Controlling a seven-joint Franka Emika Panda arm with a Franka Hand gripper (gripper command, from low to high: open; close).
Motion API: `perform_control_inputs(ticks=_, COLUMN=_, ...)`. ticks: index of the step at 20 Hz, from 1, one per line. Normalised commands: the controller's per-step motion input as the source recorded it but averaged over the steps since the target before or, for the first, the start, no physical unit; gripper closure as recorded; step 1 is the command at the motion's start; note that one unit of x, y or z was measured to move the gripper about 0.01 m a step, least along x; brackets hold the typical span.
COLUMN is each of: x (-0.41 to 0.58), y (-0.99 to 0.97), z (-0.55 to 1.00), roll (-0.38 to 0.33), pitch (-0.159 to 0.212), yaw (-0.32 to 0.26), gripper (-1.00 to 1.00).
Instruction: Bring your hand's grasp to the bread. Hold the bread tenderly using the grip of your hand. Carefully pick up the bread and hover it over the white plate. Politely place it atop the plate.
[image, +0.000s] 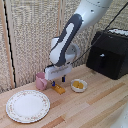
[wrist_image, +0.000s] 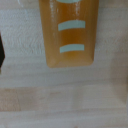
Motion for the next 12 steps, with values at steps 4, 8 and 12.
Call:
perform_control_inputs(ticks=4, x=0.043, y=0.0, z=-0.23, roll=-0.029, pitch=0.0, yaw=0.033, gripper=-1.0)
perform_control_inputs(ticks=8, x=0.089, y=0.0, z=-0.24, roll=-0.054, pitch=0.0, yaw=0.034, gripper=1.0)
perform_control_inputs(ticks=12, x=0.105, y=-0.06, z=-0.16, roll=-0.01, pitch=-0.036, yaw=0.028, gripper=1.0)
